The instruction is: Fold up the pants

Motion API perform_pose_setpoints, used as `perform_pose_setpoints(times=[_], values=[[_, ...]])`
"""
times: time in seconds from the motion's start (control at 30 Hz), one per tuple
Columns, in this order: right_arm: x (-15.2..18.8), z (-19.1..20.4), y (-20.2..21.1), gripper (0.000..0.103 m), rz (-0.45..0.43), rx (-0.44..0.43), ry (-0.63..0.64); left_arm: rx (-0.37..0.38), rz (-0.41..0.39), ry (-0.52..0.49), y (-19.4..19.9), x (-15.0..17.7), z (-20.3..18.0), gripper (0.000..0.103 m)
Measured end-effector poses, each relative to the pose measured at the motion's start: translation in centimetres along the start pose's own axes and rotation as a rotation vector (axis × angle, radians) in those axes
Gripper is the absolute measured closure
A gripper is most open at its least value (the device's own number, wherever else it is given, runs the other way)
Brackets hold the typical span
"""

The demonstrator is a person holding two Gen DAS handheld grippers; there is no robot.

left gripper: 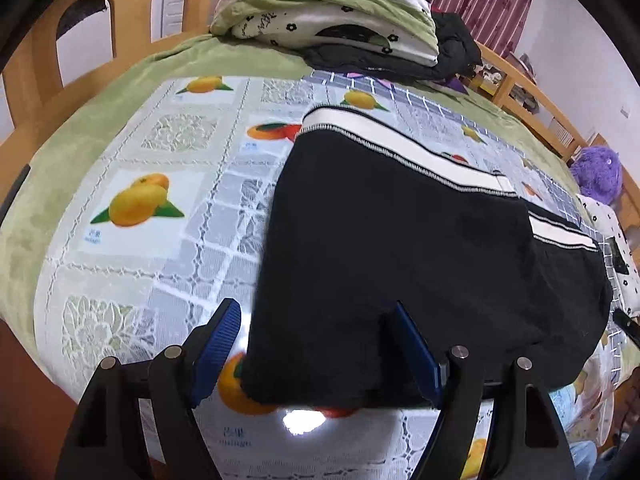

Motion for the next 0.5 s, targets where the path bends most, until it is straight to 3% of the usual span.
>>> perform_pose_setpoints(times=[0.2, 0.33, 0.37, 0.4, 0.43, 0.5], values=[[-1.8, 12.0, -3.0, 0.063, -0.009, -0.213, 0.121, 0.016, -0.102, -0.027, 1.4, 1.0, 0.7, 0.027], [-2.1, 16.4, -5.4, 0.063, 0.028, -0.262, 0.162, 0.051, -0.121, 0.02, 1.4, 1.6, 2.5, 0.027], [-2.3, 17.0, -6.4, 0.071, 0.045, -0.241, 0.17, 0.062, -0.122, 0.026, 1.4, 1.8, 2.9, 0.027], [-2.3, 17.5, -7.7, 0.089, 0.08, -0.225, 0.17, 0.072, -0.121, 0.026, 1.4, 1.9, 3.2, 0.027], [-2.2, 17.7, -8.5, 0.089, 0.105, -0.24, 0.162, 0.076, -0.124, 0.021, 1.5, 2.0, 3.4, 0.027], [-2.2, 17.6, -7.6, 0.093, 0.073, -0.24, 0.16, 0.075, -0.15, 0.008, 1.9, 2.1, 3.8, 0.027]])
Point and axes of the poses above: each gripper's, at about its wrist camera, not at the fingertips, and y roughly against the way its jaws point, z to its left, x to its underside, the point moved 3 cm from there along -y, roughly the way its jaws point, and after that the axes turned 11 degrees about y, right-handed, at the moved point
